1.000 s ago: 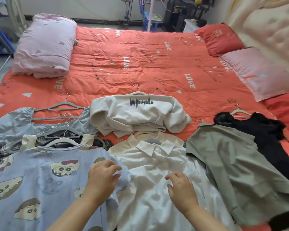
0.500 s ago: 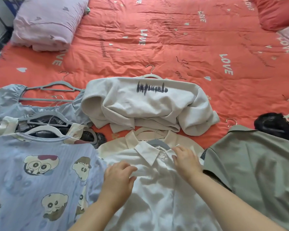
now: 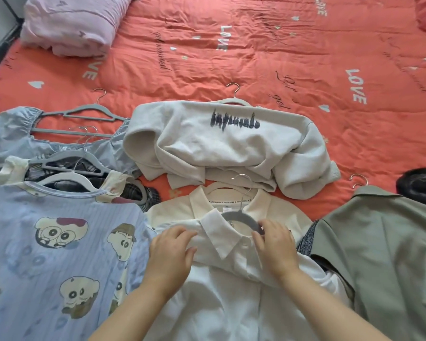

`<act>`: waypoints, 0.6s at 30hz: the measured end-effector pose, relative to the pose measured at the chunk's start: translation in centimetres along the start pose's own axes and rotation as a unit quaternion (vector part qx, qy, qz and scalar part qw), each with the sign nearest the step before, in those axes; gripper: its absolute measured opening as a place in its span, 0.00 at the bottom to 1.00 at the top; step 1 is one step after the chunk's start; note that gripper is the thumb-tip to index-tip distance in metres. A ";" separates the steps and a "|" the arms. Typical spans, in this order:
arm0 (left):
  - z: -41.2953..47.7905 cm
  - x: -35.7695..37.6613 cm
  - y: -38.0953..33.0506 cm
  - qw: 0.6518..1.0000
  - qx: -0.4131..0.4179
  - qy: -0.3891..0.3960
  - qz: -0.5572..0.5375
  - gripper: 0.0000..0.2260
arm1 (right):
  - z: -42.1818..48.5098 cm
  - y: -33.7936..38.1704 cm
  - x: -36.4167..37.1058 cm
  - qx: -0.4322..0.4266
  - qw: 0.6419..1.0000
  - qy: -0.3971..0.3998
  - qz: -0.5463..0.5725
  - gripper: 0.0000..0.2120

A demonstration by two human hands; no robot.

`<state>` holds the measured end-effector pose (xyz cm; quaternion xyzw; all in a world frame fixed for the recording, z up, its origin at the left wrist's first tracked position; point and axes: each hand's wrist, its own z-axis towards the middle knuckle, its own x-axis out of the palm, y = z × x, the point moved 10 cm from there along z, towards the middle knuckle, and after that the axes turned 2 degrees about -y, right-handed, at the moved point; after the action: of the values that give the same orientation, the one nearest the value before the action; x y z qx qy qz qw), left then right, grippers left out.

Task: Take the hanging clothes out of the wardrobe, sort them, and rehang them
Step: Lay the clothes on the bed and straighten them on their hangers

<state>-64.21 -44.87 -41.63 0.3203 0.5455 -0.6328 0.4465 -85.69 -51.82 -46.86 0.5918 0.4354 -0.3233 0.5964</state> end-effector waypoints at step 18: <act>3.1 -13.9 -6.4 0.991 0.042 -0.057 -0.116 0.17 | -7.7 12.2 -20.8 -0.204 0.955 -0.210 0.040 0.04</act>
<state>-64.28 -44.86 -26.04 0.2373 0.5251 -0.7200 0.3867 -84.35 -45.83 -22.33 0.3938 0.3330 -0.3201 0.7947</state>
